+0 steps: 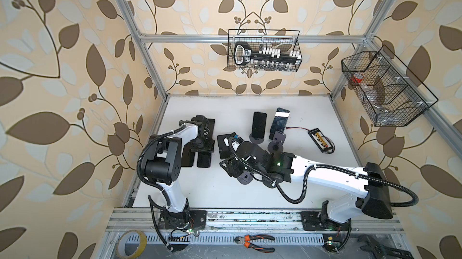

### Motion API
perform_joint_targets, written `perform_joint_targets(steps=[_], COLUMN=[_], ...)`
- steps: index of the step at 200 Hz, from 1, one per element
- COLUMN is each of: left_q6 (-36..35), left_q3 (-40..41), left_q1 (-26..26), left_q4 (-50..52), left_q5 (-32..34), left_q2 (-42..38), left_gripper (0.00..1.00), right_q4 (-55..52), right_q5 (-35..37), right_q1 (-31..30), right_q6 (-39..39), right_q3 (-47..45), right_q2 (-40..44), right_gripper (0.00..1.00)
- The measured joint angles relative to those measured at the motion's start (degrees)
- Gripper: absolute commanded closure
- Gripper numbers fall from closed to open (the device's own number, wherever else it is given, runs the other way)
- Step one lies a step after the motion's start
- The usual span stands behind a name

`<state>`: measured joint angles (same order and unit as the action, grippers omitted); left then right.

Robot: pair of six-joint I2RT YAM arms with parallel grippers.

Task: Remove the phone from the phone stand
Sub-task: Place the phone at the middle-left of the table.

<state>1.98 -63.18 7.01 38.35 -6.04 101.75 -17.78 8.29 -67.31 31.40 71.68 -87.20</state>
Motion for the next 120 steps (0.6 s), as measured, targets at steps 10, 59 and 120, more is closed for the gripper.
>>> perform_joint_targets(steps=[10,59,120], left_q6=[0.0,0.0,-0.1], left_q3=[-0.1,-0.1,-0.1], left_q1=[0.0,0.0,0.0], left_q4=[0.1,0.0,0.0], left_q5=[0.0,0.0,0.0], left_q2=[0.0,0.0,0.0], left_gripper=[0.34,0.26,0.23], right_q4=[0.0,-0.4,-0.9], right_q5=[0.0,0.0,0.1], right_q1=[0.0,0.0,0.0], right_q6=[0.1,0.7,2.0], right_q3=[0.0,0.0,0.0], right_q2=[0.0,0.1,0.5], right_gripper=[0.39,0.39,0.39])
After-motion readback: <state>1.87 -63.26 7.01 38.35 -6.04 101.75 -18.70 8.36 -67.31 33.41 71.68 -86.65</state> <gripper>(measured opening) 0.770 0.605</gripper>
